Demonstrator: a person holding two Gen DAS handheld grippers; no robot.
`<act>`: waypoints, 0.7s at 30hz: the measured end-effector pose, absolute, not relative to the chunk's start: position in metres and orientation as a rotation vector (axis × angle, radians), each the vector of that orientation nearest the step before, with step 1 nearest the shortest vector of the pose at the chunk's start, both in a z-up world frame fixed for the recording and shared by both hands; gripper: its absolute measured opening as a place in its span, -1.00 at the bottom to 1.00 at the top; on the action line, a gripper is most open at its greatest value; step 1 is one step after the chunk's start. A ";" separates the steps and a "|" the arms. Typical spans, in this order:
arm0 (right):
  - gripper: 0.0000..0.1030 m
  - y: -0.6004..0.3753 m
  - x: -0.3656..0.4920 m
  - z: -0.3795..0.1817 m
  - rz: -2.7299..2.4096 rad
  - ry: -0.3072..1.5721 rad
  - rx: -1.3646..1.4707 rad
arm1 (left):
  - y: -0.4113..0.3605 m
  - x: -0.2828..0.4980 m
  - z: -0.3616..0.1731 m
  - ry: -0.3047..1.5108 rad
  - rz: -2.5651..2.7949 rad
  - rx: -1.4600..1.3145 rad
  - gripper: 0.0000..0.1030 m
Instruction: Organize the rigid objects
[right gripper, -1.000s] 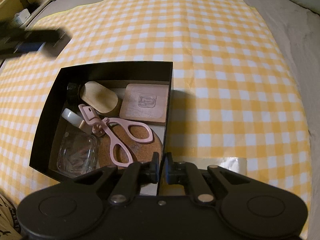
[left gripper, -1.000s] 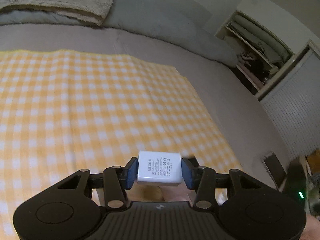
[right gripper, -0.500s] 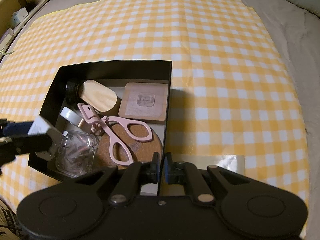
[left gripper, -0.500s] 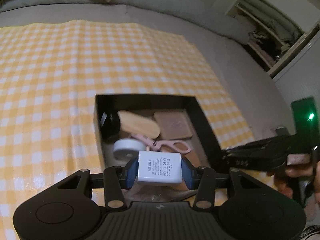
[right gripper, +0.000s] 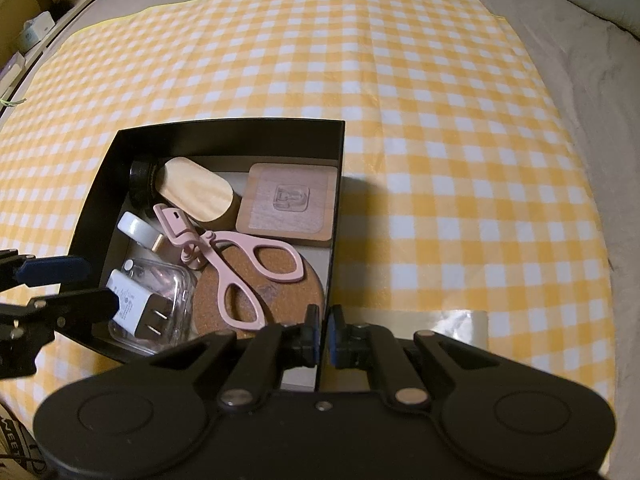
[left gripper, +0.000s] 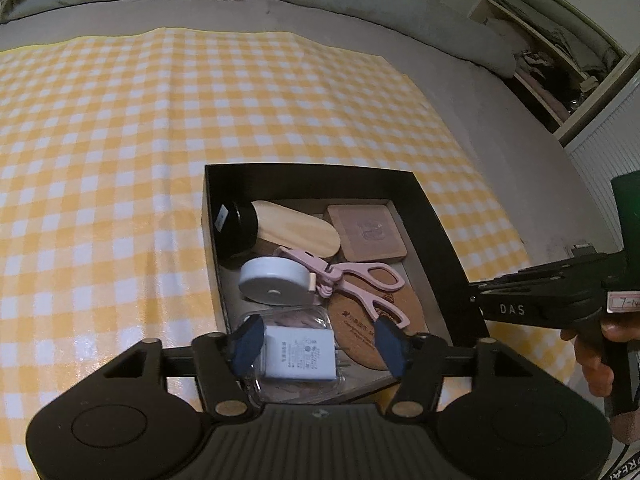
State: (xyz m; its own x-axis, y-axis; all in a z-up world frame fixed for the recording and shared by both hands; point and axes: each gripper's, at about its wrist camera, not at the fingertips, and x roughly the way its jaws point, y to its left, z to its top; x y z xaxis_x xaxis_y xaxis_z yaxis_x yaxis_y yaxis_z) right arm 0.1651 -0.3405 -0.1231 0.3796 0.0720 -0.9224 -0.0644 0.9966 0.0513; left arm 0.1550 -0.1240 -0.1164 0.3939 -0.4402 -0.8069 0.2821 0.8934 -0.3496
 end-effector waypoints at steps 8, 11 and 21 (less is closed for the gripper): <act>-0.90 -0.340 0.165 -0.123 0.086 1.178 0.007 | -0.125 0.154 -0.113 1.077 -0.482 -0.160 0.40; -0.90 -0.340 0.164 -0.123 0.087 1.177 0.007 | -0.123 0.153 -0.108 1.063 -0.487 -0.164 0.47; -0.88 -0.344 0.152 -0.098 0.076 1.120 0.056 | -0.115 0.137 -0.078 0.974 -0.472 -0.169 0.73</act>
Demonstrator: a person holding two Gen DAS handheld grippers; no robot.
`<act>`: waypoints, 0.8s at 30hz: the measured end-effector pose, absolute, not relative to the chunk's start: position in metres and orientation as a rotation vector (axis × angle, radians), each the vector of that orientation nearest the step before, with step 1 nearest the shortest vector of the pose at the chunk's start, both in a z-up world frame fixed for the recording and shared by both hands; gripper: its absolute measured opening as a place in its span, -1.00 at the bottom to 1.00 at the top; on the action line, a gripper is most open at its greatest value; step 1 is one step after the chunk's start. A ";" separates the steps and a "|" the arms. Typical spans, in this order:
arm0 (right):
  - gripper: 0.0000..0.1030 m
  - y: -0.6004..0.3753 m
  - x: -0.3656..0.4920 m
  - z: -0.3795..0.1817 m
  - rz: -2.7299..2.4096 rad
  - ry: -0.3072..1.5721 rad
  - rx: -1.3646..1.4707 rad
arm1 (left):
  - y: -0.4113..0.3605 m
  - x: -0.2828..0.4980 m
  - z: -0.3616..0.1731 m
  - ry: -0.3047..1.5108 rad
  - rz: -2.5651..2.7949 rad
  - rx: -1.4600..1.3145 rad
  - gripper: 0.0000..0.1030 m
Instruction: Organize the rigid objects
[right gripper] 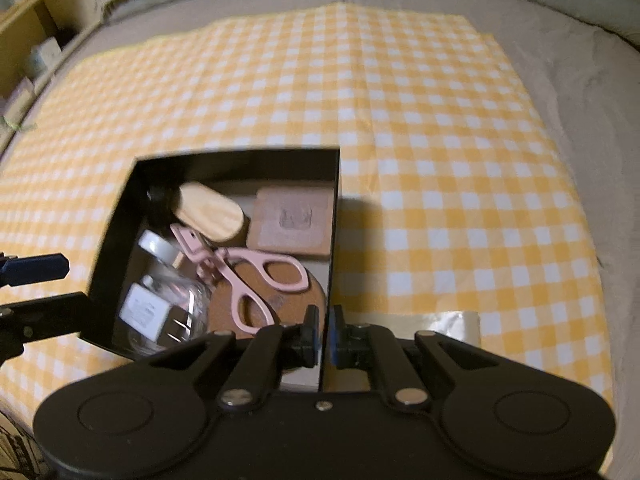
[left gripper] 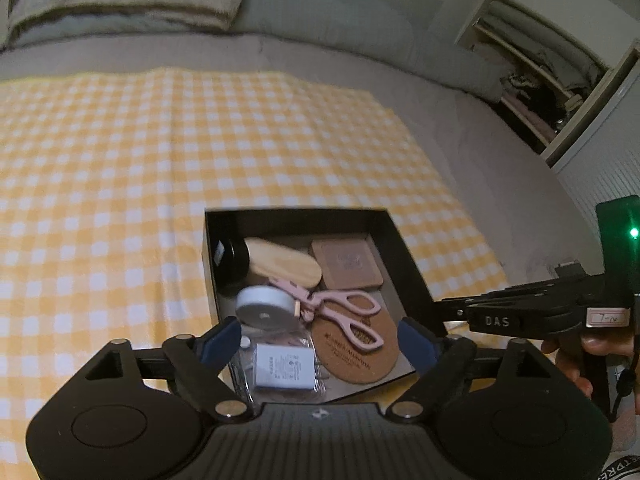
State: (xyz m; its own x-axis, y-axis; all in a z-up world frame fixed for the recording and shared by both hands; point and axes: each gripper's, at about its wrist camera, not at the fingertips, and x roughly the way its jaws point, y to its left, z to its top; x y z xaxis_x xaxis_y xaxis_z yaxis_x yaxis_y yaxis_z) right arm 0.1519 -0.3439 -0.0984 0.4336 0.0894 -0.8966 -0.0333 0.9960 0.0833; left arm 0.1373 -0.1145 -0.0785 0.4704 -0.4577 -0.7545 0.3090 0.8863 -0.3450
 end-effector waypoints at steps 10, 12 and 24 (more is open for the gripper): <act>-0.49 -0.344 0.102 -0.036 0.089 0.877 0.129 | -0.092 0.109 -0.031 0.812 -0.462 -0.119 1.00; -0.37 -0.342 0.088 -0.024 0.090 0.826 0.138 | -0.085 0.102 -0.024 0.785 -0.459 -0.121 1.00; 0.39 -0.312 0.025 0.002 0.087 0.643 0.115 | -0.055 0.055 -0.001 0.634 -0.393 -0.038 1.00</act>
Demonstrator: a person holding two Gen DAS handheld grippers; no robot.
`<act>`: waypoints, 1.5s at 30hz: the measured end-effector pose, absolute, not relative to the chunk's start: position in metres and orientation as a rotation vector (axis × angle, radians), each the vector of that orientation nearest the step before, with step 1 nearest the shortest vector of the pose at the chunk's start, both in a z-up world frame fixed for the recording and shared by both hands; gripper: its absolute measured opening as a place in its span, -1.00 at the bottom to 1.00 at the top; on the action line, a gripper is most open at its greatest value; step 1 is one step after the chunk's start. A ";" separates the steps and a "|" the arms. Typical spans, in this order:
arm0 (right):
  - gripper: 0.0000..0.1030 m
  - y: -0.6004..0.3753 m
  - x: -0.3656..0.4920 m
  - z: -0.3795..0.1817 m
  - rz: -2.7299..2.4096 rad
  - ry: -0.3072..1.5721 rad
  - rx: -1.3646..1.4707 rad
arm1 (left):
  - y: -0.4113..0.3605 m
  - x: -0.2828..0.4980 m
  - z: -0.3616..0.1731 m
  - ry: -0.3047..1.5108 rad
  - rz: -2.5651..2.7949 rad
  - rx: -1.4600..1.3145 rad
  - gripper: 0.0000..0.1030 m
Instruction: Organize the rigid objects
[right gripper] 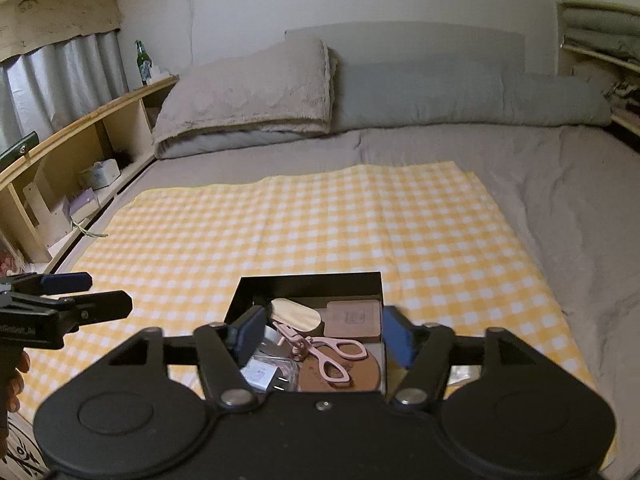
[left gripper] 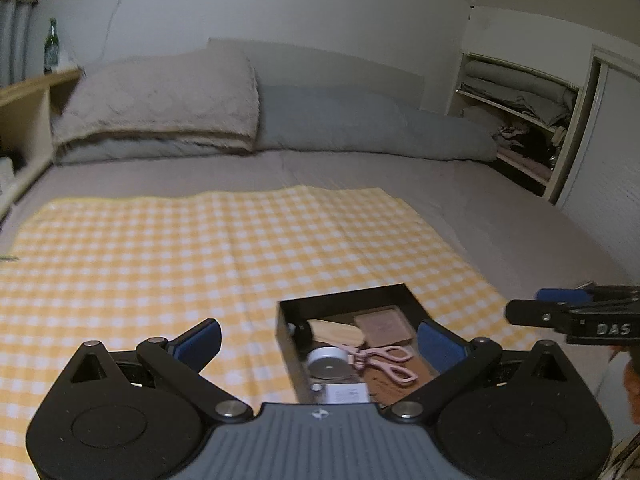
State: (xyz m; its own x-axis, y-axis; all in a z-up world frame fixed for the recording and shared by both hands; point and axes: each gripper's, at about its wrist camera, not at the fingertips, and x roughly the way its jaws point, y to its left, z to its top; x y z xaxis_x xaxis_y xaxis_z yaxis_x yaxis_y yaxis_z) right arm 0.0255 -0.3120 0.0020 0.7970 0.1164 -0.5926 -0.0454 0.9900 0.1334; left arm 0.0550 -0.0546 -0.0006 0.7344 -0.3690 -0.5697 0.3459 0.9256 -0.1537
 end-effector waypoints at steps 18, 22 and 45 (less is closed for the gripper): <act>0.99 -0.281 -0.011 -0.019 0.027 0.538 0.046 | -0.034 0.024 -0.013 0.578 -0.331 0.034 1.00; 1.00 -0.280 -0.012 -0.022 0.014 0.529 0.042 | -0.033 0.023 -0.015 0.574 -0.317 0.046 1.00; 1.00 -0.277 -0.011 -0.022 0.001 0.525 0.035 | -0.032 0.022 -0.018 0.573 -0.323 0.053 1.00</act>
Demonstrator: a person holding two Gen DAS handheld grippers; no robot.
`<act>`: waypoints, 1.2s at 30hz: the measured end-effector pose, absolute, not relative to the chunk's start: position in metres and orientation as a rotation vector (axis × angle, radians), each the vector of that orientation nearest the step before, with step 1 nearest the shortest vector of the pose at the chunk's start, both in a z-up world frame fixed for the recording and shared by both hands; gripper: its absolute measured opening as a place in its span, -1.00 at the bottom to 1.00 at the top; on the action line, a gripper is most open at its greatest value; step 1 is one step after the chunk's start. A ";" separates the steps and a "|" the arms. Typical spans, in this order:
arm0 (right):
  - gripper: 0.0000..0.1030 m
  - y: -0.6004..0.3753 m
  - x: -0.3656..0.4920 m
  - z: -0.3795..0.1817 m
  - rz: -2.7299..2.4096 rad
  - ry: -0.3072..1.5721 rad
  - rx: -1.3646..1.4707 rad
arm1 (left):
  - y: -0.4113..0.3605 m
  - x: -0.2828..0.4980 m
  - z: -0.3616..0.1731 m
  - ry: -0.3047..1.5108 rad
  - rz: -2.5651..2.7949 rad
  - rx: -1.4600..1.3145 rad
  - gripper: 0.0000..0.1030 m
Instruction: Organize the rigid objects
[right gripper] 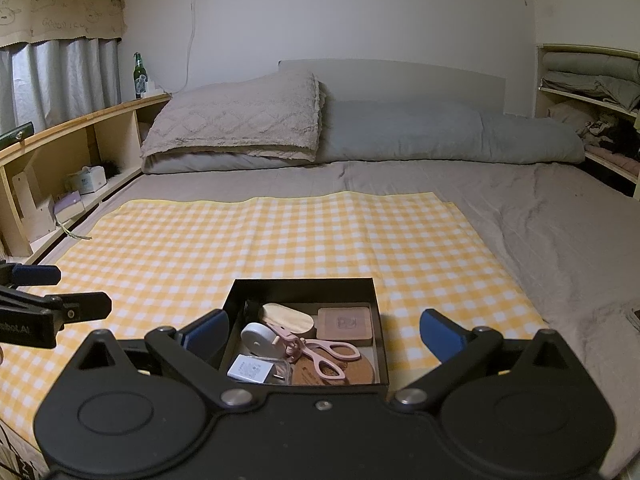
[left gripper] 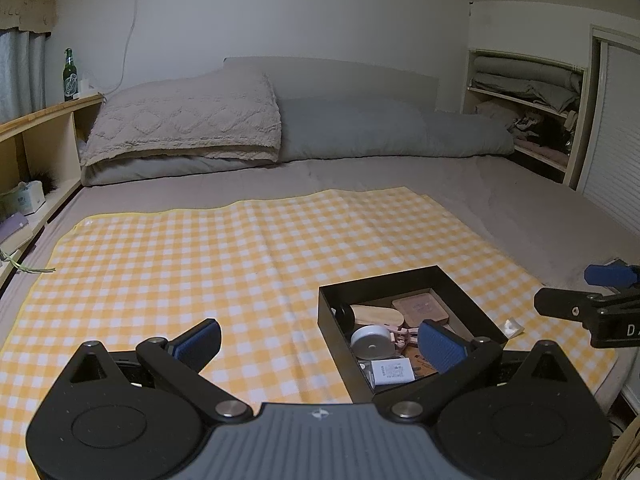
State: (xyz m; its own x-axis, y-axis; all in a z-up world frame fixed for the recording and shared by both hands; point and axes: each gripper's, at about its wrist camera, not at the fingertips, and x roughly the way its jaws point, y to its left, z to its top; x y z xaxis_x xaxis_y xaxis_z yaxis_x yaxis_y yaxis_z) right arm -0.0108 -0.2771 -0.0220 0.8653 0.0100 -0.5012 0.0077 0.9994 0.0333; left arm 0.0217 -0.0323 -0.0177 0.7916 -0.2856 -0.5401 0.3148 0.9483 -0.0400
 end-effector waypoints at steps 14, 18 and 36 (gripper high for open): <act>1.00 -0.277 -0.010 -0.024 0.004 0.528 0.031 | -0.033 0.021 -0.017 0.566 -0.323 0.055 1.00; 1.00 -0.278 -0.010 -0.025 0.004 0.528 0.030 | -0.033 0.021 -0.017 0.567 -0.323 0.055 1.00; 1.00 -0.277 -0.011 -0.024 0.004 0.529 0.031 | -0.033 0.022 -0.017 0.566 -0.322 0.056 1.00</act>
State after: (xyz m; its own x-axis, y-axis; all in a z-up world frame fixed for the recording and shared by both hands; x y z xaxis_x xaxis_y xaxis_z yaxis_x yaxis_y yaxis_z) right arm -0.0107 -0.2774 -0.0243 0.8632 0.0113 -0.5047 0.0045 0.9995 0.0301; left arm 0.0215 -0.0326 -0.0171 0.7954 -0.2843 -0.5353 0.3147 0.9485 -0.0360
